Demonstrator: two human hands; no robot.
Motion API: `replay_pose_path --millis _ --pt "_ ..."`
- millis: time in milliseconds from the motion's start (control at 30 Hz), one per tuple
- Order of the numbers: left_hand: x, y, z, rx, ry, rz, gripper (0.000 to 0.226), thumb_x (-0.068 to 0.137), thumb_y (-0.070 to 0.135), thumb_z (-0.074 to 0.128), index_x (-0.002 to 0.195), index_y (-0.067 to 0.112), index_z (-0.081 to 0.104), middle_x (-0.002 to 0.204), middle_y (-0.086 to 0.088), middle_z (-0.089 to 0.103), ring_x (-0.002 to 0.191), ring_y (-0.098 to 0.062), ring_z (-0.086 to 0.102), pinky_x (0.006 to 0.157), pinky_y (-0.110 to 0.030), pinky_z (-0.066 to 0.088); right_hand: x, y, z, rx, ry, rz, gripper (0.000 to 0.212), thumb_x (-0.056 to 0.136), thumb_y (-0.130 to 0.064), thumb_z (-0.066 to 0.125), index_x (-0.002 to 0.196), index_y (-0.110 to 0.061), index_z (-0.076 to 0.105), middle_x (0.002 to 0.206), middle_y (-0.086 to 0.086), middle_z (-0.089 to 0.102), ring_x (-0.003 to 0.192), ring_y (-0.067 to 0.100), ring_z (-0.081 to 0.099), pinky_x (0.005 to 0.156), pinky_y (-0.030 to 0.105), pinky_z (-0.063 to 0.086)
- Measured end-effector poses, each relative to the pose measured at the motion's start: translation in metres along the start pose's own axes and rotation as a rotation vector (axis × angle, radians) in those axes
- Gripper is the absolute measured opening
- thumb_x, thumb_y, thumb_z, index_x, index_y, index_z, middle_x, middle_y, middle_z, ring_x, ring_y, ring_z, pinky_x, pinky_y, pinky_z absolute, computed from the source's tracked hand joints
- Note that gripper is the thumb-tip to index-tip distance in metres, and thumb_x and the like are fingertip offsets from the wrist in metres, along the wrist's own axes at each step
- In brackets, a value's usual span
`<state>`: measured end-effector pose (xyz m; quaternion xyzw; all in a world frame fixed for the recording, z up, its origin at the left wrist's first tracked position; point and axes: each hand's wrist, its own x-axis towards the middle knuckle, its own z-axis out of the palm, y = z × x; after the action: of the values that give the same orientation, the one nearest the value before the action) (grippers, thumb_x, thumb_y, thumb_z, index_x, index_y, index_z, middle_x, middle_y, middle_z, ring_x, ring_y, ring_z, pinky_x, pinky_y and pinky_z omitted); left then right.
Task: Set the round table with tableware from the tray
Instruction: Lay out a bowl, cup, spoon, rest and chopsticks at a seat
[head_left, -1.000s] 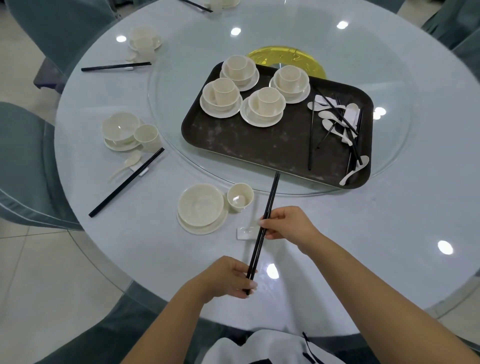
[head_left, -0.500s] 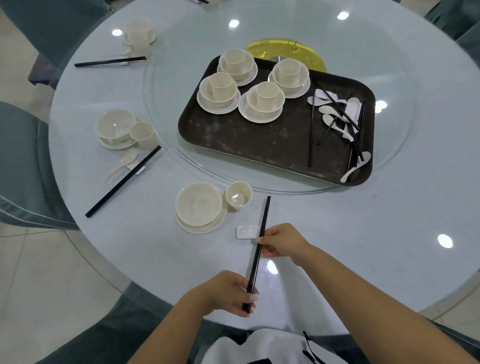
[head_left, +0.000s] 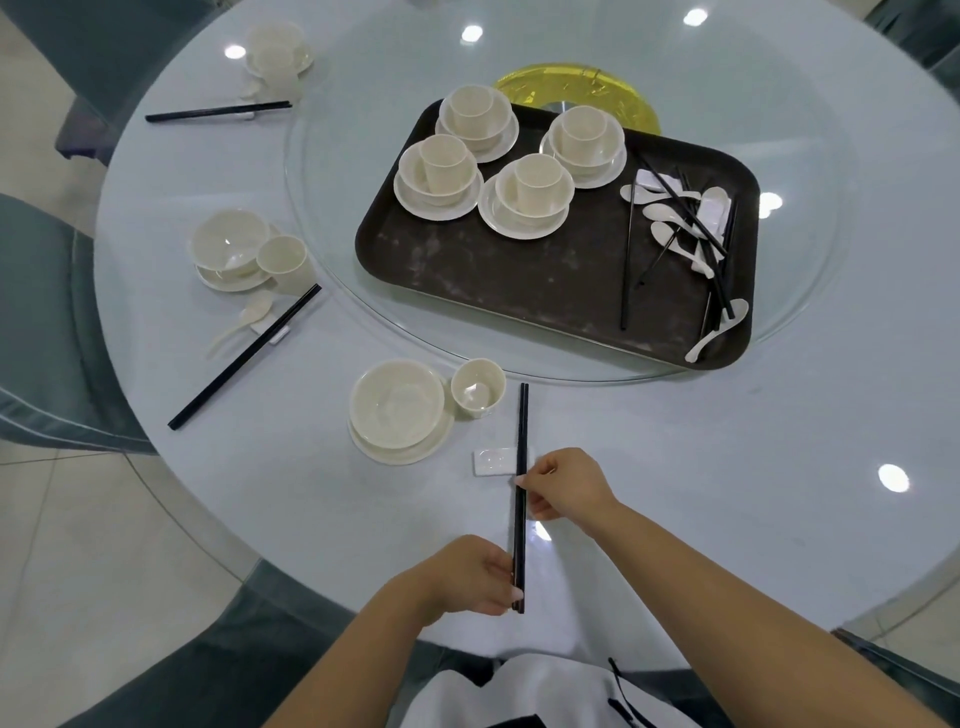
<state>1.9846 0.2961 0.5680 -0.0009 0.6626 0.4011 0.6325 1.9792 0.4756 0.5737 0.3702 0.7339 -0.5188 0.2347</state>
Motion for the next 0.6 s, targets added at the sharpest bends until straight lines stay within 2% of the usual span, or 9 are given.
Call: replay_pose_path --millis 133,333,500,600 --pt "0.005 0.007 0.001 0.131 0.078 -0.004 0.028 0.084 0.016 0.071 0.112 0.012 0.068 0.109 -0.01 0.07 0.099 -0.021 0.067 0.088 -0.029 0.057 0.001 0.002 0.002 -0.057 0.01 -0.015 0.02 0.083 -0.014 0.076 0.078 0.004 0.068 0.071 0.017 0.072 0.064 0.029 0.072 0.062 0.035 0.062" --pt "0.014 0.013 -0.002 0.274 0.211 0.036 0.035 0.089 0.028 0.067 0.119 0.01 0.065 0.106 -0.007 0.07 0.095 -0.018 0.068 0.088 -0.028 0.055 0.005 0.004 0.001 -0.069 0.01 0.008 0.017 0.082 -0.012 0.075 0.073 -0.002 0.065 0.071 0.018 0.072 0.064 0.029 0.073 0.065 0.037 0.062" --pt "0.017 0.015 -0.005 0.285 0.306 0.051 0.036 0.09 0.03 0.066 0.121 0.012 0.063 0.098 0.0 0.067 0.083 -0.009 0.064 0.084 -0.023 0.053 0.006 0.004 0.001 -0.067 0.003 0.022 0.017 0.082 -0.01 0.075 0.082 0.005 0.068 0.072 0.018 0.072 0.065 0.03 0.073 0.068 0.04 0.062" --pt "0.018 0.015 -0.005 0.267 0.336 0.058 0.036 0.09 0.029 0.064 0.123 0.013 0.061 0.101 -0.001 0.066 0.086 -0.011 0.065 0.087 -0.026 0.053 0.006 0.004 0.001 -0.059 -0.001 0.028 0.017 0.081 -0.011 0.075 0.083 0.004 0.066 0.072 0.018 0.072 0.066 0.032 0.073 0.069 0.042 0.062"
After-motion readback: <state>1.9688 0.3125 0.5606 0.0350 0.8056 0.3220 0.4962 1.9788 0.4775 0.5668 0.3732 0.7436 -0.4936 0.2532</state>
